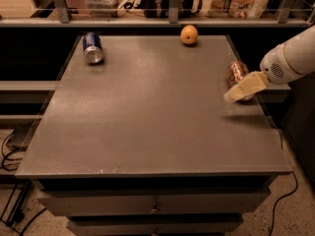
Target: Move orange can near pepsi can
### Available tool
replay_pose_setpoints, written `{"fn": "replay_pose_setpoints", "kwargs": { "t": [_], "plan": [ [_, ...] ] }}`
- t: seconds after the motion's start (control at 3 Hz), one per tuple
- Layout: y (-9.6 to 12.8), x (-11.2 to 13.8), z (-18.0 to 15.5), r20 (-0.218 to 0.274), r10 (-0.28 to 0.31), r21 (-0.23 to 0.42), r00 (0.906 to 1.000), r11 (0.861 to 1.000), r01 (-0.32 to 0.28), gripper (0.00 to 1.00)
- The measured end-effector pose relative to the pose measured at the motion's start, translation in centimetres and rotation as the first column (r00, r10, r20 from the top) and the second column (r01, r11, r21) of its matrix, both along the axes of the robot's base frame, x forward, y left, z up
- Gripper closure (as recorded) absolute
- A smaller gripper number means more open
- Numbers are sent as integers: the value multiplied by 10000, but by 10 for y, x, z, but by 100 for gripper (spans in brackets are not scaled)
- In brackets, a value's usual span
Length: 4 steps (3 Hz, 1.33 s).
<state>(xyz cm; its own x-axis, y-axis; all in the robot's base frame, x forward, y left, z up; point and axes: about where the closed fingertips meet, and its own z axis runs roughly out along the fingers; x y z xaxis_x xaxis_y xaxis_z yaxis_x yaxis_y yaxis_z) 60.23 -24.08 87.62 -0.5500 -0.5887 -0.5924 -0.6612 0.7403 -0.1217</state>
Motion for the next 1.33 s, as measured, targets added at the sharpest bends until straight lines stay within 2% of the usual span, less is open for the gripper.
{"fn": "replay_pose_setpoints", "kwargs": {
  "t": [0.33, 0.67, 1.0, 1.33],
  "plan": [
    [-6, 10, -18, -254, -308, 489, 9992, 9983, 320, 17],
    [-3, 18, -28, -409, -295, 727, 9987, 9968, 324, 41],
    [4, 22, -29, -428, -158, 545, 9990, 9983, 181, 64],
    [21, 26, -13, -125, 217, -144, 9997, 9997, -219, 87]
  ]
}}
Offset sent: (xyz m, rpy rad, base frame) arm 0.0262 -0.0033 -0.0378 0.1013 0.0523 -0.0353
